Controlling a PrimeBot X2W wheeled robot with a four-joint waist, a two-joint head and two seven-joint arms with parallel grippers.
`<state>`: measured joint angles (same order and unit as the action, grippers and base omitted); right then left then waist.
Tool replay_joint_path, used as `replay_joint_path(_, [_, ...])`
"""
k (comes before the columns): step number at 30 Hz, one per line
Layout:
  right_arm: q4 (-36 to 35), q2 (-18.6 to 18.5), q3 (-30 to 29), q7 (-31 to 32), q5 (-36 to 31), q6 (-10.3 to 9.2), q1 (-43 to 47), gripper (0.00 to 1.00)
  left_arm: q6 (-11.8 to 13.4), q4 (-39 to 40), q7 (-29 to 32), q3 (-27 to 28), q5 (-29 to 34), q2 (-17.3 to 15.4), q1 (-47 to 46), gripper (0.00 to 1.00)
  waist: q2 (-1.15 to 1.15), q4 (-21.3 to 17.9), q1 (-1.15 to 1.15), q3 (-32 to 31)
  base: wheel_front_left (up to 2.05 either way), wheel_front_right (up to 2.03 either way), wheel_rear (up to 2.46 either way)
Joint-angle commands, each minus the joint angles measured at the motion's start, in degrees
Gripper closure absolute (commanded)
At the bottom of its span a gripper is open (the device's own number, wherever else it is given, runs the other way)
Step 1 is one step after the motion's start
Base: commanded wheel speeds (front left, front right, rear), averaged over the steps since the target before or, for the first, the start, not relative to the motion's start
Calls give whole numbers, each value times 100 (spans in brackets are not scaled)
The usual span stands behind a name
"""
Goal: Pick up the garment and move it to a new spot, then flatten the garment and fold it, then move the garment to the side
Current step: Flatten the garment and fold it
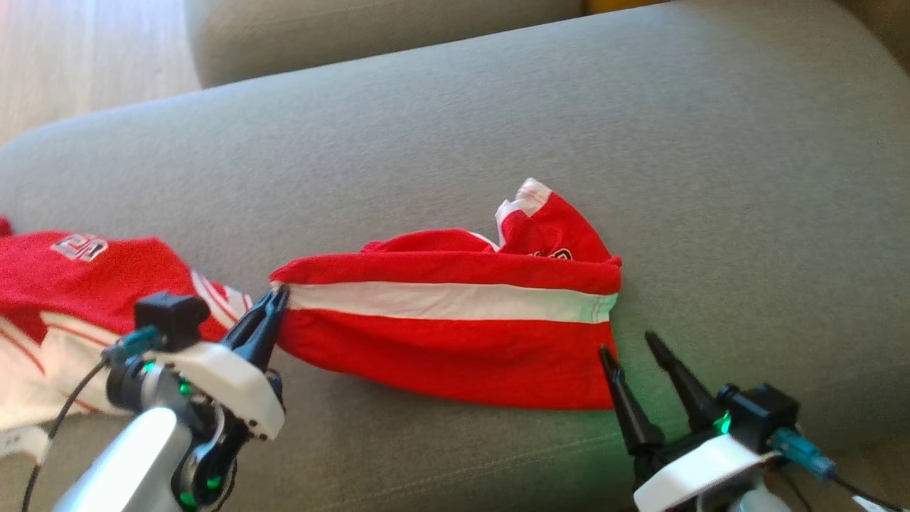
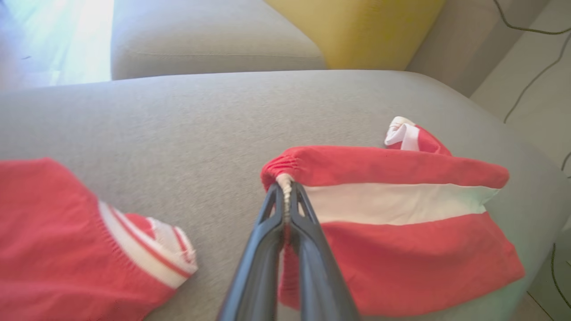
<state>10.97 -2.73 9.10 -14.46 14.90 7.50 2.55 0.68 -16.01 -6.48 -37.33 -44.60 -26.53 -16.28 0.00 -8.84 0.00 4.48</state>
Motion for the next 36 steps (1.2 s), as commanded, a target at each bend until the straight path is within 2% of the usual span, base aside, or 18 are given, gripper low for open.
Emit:
replay_joint_path(1, [-29,-22,135,-54,33,-1,-262,0,35,79,-125,307,-22,-114,-185,100,0,132,0,91,0,0,0])
replay_joint_path(6, [805,-19,89,-54,-21,-1,-650,0,40,-265,-457,396,-51,-27,-90,100,0,201,0,130,0,0,0])
replay_joint_path(15, [2028,-16,215,-54,122,-1,-1649,0,72,-536,-571,393,-3,16,-109,100,0,213,0,173,0,0,0])
replay_joint_path(25, [2473,-15,307,-54,10,-1,-2283,0,119,-383,-520,366,-60,101,-171,100,0,288,0,359,0,0,0])
replay_joint_path(28, [2641,-15,400,-54,0,-1,-2337,24,125,-370,-512,341,-42,115,-213,100,0,329,0,385,0,0,0])
replay_joint_path(29, [2680,-15,408,-54,-18,-1,-2363,36,132,-371,-511,333,-31,117,-227,100,0,339,0,392,0,0,0])
replay_joint_path(30, [2708,-15,406,-54,-25,-1,-2384,43,139,-369,-515,332,-25,120,-243,100,0,349,0,399,0,0,0])
replay_joint_path(32, [2751,-15,400,-54,-26,-1,-2415,63,139,-368,-514,326,-24,126,-263,100,0,358,0,404,0,0,0])
replay_joint_path(34, [2770,-15,400,-54,-26,-1,-2427,67,136,-368,-512,319,-21,124,-272,100,0,360,0,406,0,0,0])
replay_joint_path(35, [2787,-15,409,-54,-23,-1,-2440,74,137,-367,-513,317,-20,124,-278,100,0,361,0,407,0,0,0])
replay_joint_path(36, [2803,-15,425,-54,-25,-1,-2452,100,137,-369,-512,313,-21,123,-282,100,0,360,0,405,0,0,0])
